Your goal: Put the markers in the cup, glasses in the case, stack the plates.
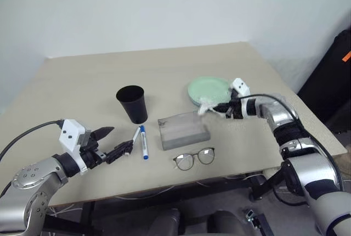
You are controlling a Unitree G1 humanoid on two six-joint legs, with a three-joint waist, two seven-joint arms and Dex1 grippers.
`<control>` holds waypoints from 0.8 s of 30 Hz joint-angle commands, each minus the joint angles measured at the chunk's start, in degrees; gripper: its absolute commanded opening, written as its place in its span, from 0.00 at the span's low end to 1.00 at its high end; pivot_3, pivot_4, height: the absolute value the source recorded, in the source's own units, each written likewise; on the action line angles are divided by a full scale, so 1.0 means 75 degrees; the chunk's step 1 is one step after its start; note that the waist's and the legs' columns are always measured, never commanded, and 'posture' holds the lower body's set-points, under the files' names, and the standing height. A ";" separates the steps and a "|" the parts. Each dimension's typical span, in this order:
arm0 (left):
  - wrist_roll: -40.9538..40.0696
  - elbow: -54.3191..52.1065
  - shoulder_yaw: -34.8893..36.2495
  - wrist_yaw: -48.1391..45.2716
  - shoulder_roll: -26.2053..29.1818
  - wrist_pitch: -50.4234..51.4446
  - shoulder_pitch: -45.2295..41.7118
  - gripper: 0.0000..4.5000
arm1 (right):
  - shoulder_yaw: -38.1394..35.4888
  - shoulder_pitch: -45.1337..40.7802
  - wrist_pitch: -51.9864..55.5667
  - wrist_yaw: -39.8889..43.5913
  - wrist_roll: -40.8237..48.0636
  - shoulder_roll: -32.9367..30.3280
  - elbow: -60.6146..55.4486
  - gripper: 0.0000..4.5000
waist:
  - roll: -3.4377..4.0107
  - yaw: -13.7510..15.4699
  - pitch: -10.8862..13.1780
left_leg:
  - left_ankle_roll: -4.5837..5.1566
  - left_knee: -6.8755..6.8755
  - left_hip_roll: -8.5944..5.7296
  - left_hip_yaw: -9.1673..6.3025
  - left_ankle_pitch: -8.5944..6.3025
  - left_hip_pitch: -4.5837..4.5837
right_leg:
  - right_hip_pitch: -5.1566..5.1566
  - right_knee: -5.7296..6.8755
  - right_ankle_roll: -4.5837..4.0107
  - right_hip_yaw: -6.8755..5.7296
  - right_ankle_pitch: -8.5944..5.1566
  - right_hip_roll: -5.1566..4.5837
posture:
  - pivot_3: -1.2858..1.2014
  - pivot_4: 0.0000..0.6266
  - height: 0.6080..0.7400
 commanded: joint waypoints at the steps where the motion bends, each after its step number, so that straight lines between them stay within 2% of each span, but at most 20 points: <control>1: -0.0045 -0.0104 0.0168 -0.0012 0.0047 -0.0159 -0.0148 1.00 | -0.0638 -0.0741 -0.0068 -0.0697 0.0372 0.0119 0.0062 0.00 | 0.0000 -0.0002 -0.0001 | 0.0000 0.0000 0.0001 -0.0001 0.0000 0.0000 | -0.0002 0.0001 -0.0003 0.0002 0.0002 0.0002 | 0.52 0.00 0.90; 4: -0.0031 -0.0073 0.0126 -0.0016 0.0035 -0.0176 -0.0199 1.00 | -0.0841 -0.1249 -0.0380 -0.2057 0.0133 0.0469 0.0925 0.00 | -0.0006 -0.0007 -0.0008 | -0.0007 -0.0004 0.0006 -0.0002 0.0004 0.0004 | -0.0004 0.0002 -0.0010 0.0002 0.0006 0.0007 | 0.52 0.00 0.90; 9: -0.0001 -0.0044 0.0067 0.0000 -0.0012 -0.0199 -0.0255 1.00 | -0.0929 -0.1685 -0.0966 -0.3190 -0.0061 0.0931 0.2058 0.00 | -0.0013 0.0000 -0.0017 | -0.0026 -0.0016 0.0008 -0.0003 0.0016 0.0003 | -0.0012 0.0004 -0.0018 0.0003 0.0010 0.0012 | 0.52 0.00 0.90; 13: 0.0016 -0.0032 0.0063 0.0013 -0.0027 -0.0222 -0.0264 1.00 | -0.1051 -0.1917 -0.1569 -0.3863 -0.0127 0.1184 0.2702 0.21 | -0.0012 -0.0007 -0.0016 | -0.0030 -0.0016 0.0005 -0.0001 0.0018 0.0001 | -0.0014 0.0004 -0.0018 0.0006 0.0010 0.0013 | 0.52 0.00 0.90; 17: 0.0014 -0.0051 0.0117 0.0040 -0.0012 -0.0235 -0.0268 1.00 | -0.1023 -0.2016 -0.2110 -0.4468 -0.0312 0.1183 0.3004 0.52 | -0.0011 -0.0018 -0.0016 | -0.0038 -0.0018 0.0005 -0.0002 0.0023 0.0001 | -0.0018 0.0007 -0.0018 0.0009 0.0010 0.0019 | 0.52 0.00 0.90; 19: 0.0000 -0.0084 0.0196 0.0067 0.0009 -0.0242 -0.0270 1.00 | -0.1044 -0.2031 -0.2270 -0.4367 -0.0332 0.1055 0.2986 0.67 | -0.0011 -0.0017 -0.0016 | -0.0040 -0.0020 0.0008 -0.0004 0.0025 0.0002 | -0.0019 0.0010 -0.0019 0.0008 0.0010 0.0022 | 0.52 0.00 0.90; 21: -0.0016 -0.0099 0.0242 0.0104 0.0039 -0.0240 -0.0332 1.00 | -0.1057 -0.1994 -0.2295 -0.3954 -0.0293 0.0912 0.2870 0.67 | -0.0011 -0.0015 -0.0016 | -0.0041 -0.0020 0.0008 -0.0004 0.0026 0.0002 | -0.0020 0.0012 -0.0020 0.0008 0.0011 0.0022 | 0.52 0.00 0.90; 24: -0.0103 -0.0168 0.0213 0.0222 0.0132 -0.0087 -0.0641 1.00 | -0.0947 -0.1704 -0.2009 -0.2452 -0.0121 0.0619 0.2268 0.67 | -0.0013 0.0010 -0.0017 | -0.0037 -0.0017 0.0008 -0.0005 0.0028 0.0002 | -0.0016 0.0011 -0.0020 0.0006 0.0011 0.0021 | 0.52 0.00 0.90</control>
